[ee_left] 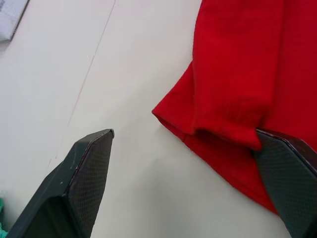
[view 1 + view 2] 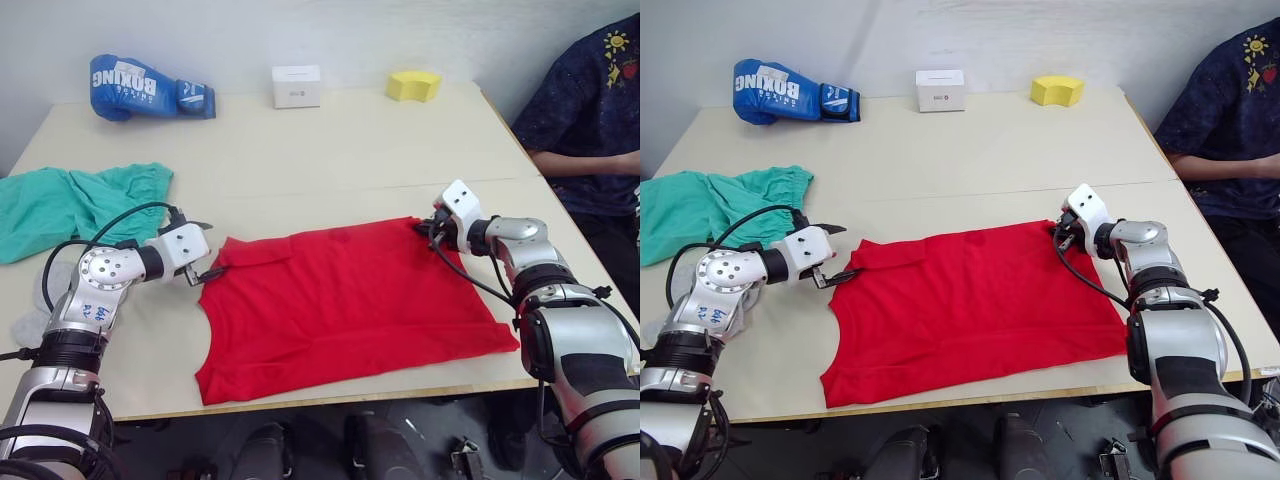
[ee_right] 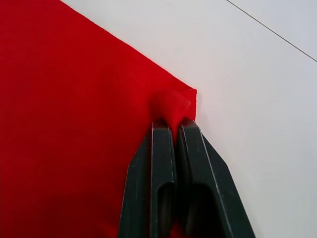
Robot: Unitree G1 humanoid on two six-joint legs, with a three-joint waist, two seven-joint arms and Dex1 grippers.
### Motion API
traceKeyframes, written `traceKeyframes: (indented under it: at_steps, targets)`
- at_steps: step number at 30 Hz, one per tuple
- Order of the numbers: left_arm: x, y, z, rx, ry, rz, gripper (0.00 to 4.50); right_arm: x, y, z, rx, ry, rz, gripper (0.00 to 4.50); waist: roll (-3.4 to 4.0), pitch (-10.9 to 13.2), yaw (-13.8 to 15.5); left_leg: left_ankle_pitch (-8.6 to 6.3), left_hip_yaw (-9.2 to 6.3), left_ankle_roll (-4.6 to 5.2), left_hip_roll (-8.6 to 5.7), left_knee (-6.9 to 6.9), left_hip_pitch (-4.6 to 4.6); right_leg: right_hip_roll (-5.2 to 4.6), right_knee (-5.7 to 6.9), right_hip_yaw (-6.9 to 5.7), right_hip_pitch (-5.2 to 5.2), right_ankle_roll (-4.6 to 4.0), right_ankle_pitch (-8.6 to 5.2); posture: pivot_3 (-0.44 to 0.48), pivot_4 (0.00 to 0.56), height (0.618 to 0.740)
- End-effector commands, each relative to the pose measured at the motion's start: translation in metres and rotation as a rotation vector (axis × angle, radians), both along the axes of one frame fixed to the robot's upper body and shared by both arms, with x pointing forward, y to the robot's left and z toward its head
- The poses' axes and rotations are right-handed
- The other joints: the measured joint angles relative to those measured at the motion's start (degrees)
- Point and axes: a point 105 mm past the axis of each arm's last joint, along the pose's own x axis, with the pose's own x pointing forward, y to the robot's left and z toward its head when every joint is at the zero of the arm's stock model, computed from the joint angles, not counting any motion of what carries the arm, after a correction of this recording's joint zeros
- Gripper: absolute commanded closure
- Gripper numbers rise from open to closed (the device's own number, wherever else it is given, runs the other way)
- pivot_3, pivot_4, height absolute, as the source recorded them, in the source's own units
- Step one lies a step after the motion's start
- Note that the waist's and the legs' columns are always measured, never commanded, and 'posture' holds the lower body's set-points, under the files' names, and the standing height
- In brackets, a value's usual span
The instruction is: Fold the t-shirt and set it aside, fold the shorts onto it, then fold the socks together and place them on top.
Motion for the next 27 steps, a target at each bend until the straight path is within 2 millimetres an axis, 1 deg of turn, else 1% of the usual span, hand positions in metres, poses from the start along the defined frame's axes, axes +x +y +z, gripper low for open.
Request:
traceKeyframes:
  at_steps: [1, 3, 4, 5, 13, 17, 21, 25, 27]
  targets:
    - [0.003, -0.008, 0.005, -0.007, -0.038, -0.037, 0.00, 0.000, 0.002, 0.005, 0.018, -0.027, 0.012, 4.48, 0.00, 0.00, 0.02, 0.00, 0.00, 0.00, 0.00, 0.00, 0.00, 0.00, 0.00, 0.00, 0.00, 0.00, 0.00, 0.000, 0.150, 0.740]
    - [0.002, -0.013, 0.006, -0.012, -0.047, -0.065, 0.00, 0.000, 0.002, 0.005, 0.018, -0.025, 0.013, 4.48, 0.00, 0.00, -0.01, 0.00, 0.00, 0.00, 0.00, 0.00, -0.01, 0.00, 0.00, -0.01, 0.00, 0.00, 0.00, 0.000, 0.150, 0.740]
    - [0.001, -0.013, 0.006, -0.011, -0.050, -0.073, 0.39, 0.000, 0.002, 0.004, 0.018, -0.024, 0.014, 4.50, 0.00, 0.00, -0.02, 0.01, 0.01, -0.01, 0.00, 0.00, -0.01, 0.00, 0.01, 0.00, 0.00, 0.00, 0.00, 0.000, 0.150, 0.740]
    - [0.000, -0.014, 0.006, -0.010, -0.055, -0.085, 0.59, 0.000, 0.002, 0.004, 0.018, -0.023, 0.014, 4.50, 0.00, 0.00, -0.03, 0.01, 0.01, -0.02, 0.00, 0.00, -0.01, 0.00, 0.02, -0.01, 0.00, 0.00, 0.00, 0.000, 0.150, 0.740]
    - [-0.002, -0.009, 0.004, 0.006, -0.063, -0.082, 3.12, -0.001, 0.002, 0.002, 0.021, -0.017, 0.019, 4.50, 0.00, 0.00, -0.02, 0.01, 0.01, -0.01, 0.00, 0.01, -0.01, 0.00, 0.19, -0.01, 0.00, 0.00, 0.00, 0.000, 0.150, 0.740]
    - [-0.002, -0.010, 0.004, -0.008, -0.066, -0.092, 4.44, -0.002, 0.004, 0.003, 0.026, -0.025, 0.035, 4.50, 0.00, 0.00, -0.02, 0.00, 0.00, -0.01, 0.00, 0.01, -0.01, 0.00, 0.24, -0.01, 0.00, 0.00, 0.00, 0.000, 0.150, 0.740]
    - [-0.006, -0.012, 0.003, -0.031, -0.052, -0.106, 4.48, -0.003, 0.003, 0.014, 0.037, -0.084, 0.062, 4.50, 0.00, 0.00, -0.03, 0.00, 0.01, -0.01, 0.00, 0.01, -0.01, 0.00, 0.25, -0.01, 0.00, 0.00, 0.00, 0.000, 0.150, 0.740]
    - [-0.008, -0.010, 0.006, -0.051, -0.059, -0.104, 4.48, -0.004, -0.003, 0.023, 0.027, -0.167, 0.070, 4.50, 0.00, 0.00, -0.01, 0.01, 0.01, -0.01, 0.00, 0.00, -0.02, 0.00, 0.24, -0.02, -0.01, 0.00, 0.00, 0.000, 0.150, 0.740]
    - [-0.011, -0.010, 0.008, -0.060, -0.065, -0.114, 4.48, -0.005, -0.009, 0.030, 0.051, -0.226, 0.052, 4.50, 0.00, 0.00, 0.01, 0.01, 0.01, -0.01, 0.00, 0.01, -0.02, 0.00, 0.24, -0.01, -0.01, 0.00, 0.00, 0.000, 0.150, 0.740]
